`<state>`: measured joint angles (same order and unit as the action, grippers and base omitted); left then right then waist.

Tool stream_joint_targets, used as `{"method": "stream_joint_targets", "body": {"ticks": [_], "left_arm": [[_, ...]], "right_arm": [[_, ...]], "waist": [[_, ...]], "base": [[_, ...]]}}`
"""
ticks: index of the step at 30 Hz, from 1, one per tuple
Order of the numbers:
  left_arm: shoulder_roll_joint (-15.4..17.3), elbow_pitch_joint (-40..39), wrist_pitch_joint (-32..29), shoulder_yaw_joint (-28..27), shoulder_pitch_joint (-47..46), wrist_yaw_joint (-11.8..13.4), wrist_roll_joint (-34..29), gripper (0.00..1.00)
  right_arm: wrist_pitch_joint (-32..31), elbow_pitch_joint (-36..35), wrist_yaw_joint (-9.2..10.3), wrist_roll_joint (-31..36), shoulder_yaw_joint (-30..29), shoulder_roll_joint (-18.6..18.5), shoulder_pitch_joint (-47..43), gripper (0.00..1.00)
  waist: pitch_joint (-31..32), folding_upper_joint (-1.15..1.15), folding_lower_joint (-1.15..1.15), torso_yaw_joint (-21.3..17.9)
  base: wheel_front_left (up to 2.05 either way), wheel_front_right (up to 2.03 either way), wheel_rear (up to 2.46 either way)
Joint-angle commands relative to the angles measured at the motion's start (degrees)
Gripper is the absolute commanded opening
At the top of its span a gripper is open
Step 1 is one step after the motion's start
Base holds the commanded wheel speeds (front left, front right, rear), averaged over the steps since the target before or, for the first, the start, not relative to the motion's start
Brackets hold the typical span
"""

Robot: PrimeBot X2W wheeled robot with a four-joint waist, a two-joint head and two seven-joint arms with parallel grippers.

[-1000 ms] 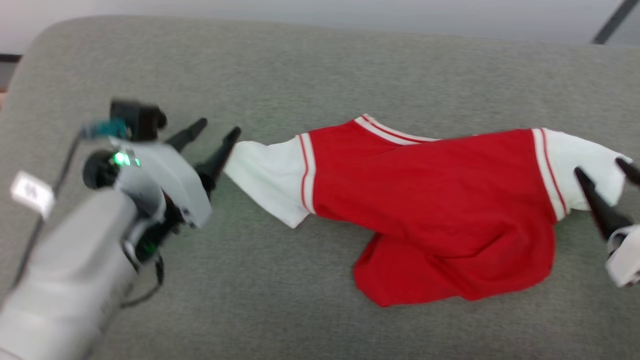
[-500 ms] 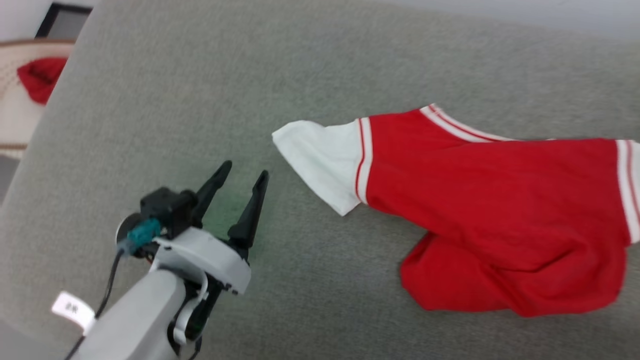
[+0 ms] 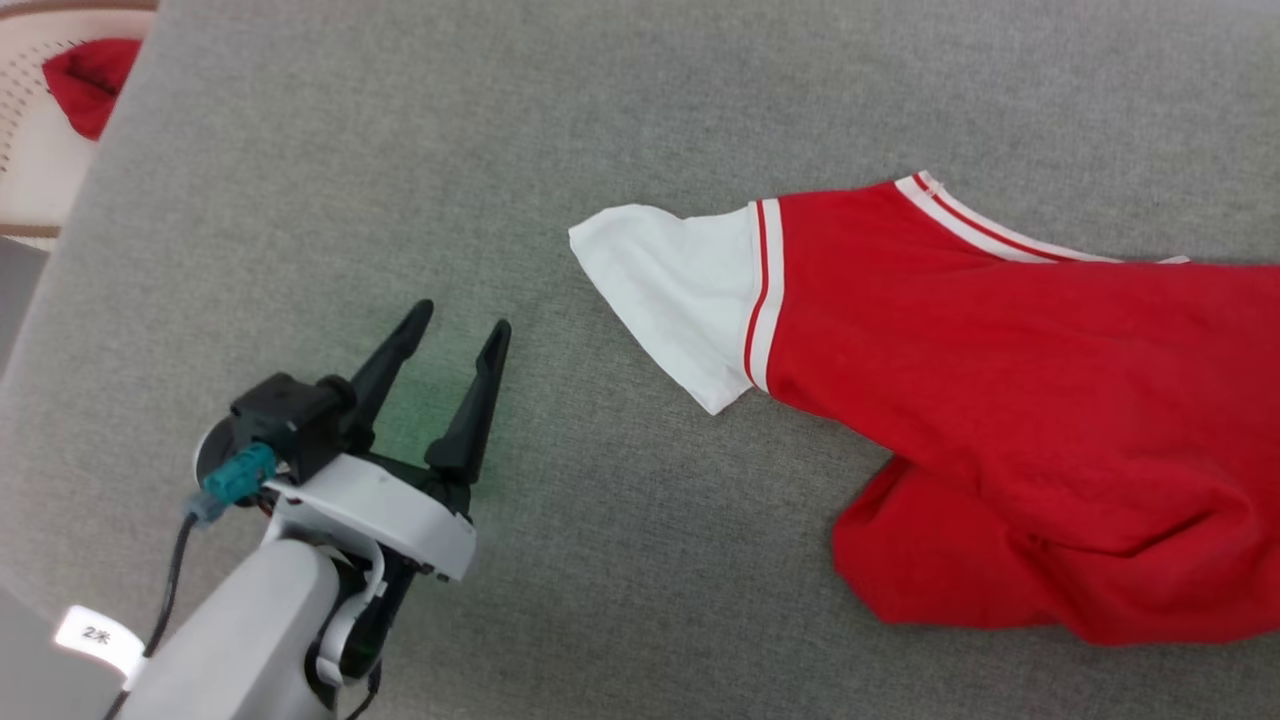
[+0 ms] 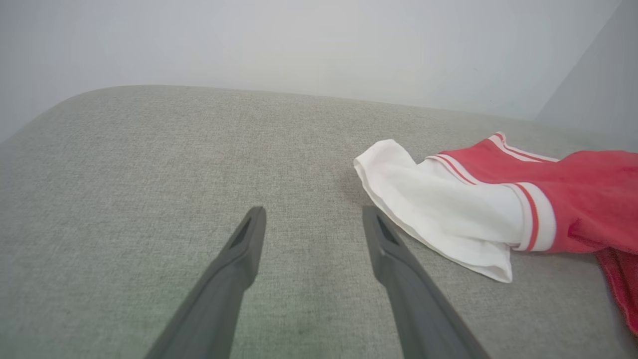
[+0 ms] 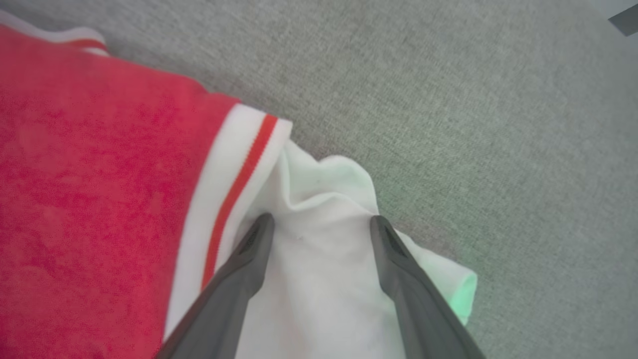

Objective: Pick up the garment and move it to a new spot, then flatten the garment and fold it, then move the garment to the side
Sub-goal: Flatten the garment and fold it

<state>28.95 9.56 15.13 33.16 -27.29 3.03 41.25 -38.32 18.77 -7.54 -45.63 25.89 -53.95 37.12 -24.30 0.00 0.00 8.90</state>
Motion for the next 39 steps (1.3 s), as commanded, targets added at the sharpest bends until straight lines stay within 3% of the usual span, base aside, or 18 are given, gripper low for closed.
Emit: {"method": "stream_joint_targets", "body": {"ticks": [1, 9, 10, 11, 12, 17, 22, 30, 39], "left_arm": [[0.1, -0.2, 0.0, -0.3, -0.4, -0.2, -0.5, 1.00], [1.2, -0.6, -0.3, -1.0, -2.1, -0.9, -0.5, 1.00], [1.3, -0.6, -0.3, -1.0, -2.3, -1.0, -0.3, 1.00], [1.6, -0.6, -0.6, -1.1, -2.5, -1.2, -0.1, 1.00], [2.0, -0.7, -1.0, -1.0, -3.0, -1.8, 0.0, 1.00], [5.6, -1.4, -6.7, -0.2, -9.4, -6.1, 0.0, 1.00], [8.6, 0.2, -21.0, 5.1, -22.2, -10.2, 2.8, 1.00], [7.7, 2.0, -45.9, 23.1, -43.1, -10.5, 21.8, 1.00], [4.3, 11.4, -54.2, 36.1, -50.8, -10.5, 31.2, 1.00]], "right_arm": [[0.5, 1.1, 0.10, 0.9, 1.0, 0.0, 0.0, 1.00], [3.6, 5.9, 0.17, 2.1, 5.4, 2.0, 2.5, 1.00], [3.2, 6.2, 0.16, 1.6, 6.2, 2.2, 2.4, 0.40], [3.1, 6.4, 0.16, 1.4, 6.8, 2.2, 2.7, 0.08], [3.4, 6.7, 0.17, 1.2, 7.1, 2.2, 3.0, 0.00], [4.2, 6.9, 0.16, -0.1, 8.4, 1.7, 5.0, 0.00], [4.4, 6.0, 0.16, -1.0, 9.7, 1.8, 7.8, 0.00], [4.9, 4.3, 0.16, -1.0, 12.8, 3.3, 12.5, 0.00], [5.4, 4.0, 0.15, -1.7, 16.2, 4.2, 15.6, 0.00]], "waist": [[-0.8, 0.00, 0.00, -0.3], [-2.9, 0.00, 0.00, -1.0], [-3.0, 0.00, 0.00, -1.1], [-3.1, 0.00, 0.00, -1.3], [-3.2, 0.00, 0.00, -1.4], [-3.3, 0.00, 0.00, -2.2], [-4.3, 0.00, 0.00, -3.5], [-7.6, 0.00, 0.00, -5.6], [-9.9, 0.00, 0.00, -7.2]], "base": [[0.00, 0.00, 0.00], [0.00, 0.00, 0.00], [0.00, 0.00, 0.00], [0.00, 0.00, 0.00], [0.00, 0.00, 0.00], [0.00, 0.00, 0.00], [0.00, 0.00, 0.00], [0.00, 0.00, 0.00], [0.00, 0.00, 0.00]]}}
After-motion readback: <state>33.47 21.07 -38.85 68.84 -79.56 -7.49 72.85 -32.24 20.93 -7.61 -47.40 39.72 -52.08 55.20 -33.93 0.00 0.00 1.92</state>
